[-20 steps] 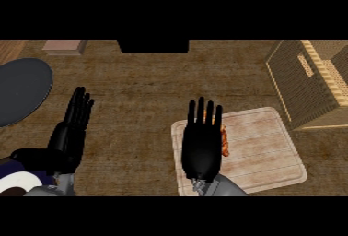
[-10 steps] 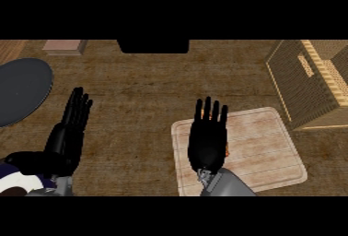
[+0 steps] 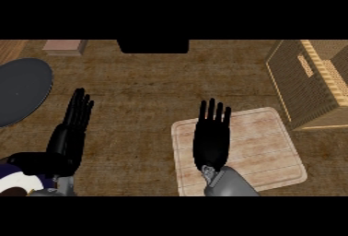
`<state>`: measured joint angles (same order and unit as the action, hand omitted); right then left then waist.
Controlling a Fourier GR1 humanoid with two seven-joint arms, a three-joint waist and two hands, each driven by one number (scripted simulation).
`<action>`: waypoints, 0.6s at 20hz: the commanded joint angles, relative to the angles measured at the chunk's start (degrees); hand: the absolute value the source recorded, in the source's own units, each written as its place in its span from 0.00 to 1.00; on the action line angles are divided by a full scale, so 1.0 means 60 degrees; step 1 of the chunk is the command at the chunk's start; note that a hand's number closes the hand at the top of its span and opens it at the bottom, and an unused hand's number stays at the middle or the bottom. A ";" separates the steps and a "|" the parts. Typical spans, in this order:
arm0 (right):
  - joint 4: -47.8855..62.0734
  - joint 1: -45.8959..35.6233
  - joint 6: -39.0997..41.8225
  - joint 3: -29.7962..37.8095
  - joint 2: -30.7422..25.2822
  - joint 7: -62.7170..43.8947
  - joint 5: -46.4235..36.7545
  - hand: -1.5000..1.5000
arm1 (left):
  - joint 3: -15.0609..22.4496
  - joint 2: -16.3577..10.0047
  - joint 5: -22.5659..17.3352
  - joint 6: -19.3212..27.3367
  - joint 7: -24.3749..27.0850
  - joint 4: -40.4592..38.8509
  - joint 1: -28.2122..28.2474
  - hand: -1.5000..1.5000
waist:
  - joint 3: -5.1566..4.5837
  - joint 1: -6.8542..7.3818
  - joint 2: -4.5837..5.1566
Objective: Pick the croissant from the cutting board and place it in the basket
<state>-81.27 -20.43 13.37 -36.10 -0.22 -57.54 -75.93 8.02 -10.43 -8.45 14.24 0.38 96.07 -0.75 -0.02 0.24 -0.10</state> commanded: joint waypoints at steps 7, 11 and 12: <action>0.0906 0.0287 -0.0958 0.0535 -0.0006 0.0230 -0.0287 0.00 | 0.0349 0.0483 0.0646 -0.0075 0.0465 0.0573 0.1175 0.50 | 0.0004 0.0028 0.0009; 0.1236 -0.0354 -0.0933 0.0408 0.0036 -0.0259 0.0065 0.00 | -0.0580 0.0274 0.0366 -0.0400 -0.0089 -0.0266 -0.0374 0.50 | 0.0004 0.0002 0.0020; 0.1114 -0.0287 -0.0702 0.1279 -0.0247 0.0640 -0.0099 0.00 | -0.0499 0.0360 0.0404 -0.0242 -0.0330 -0.0065 -0.0377 0.50 | 0.0004 -0.0022 0.0017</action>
<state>-76.94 -21.32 9.29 -32.25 -0.18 -56.02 -75.96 6.12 -8.43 -6.22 12.87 0.06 95.71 -1.32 -0.09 0.26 -0.40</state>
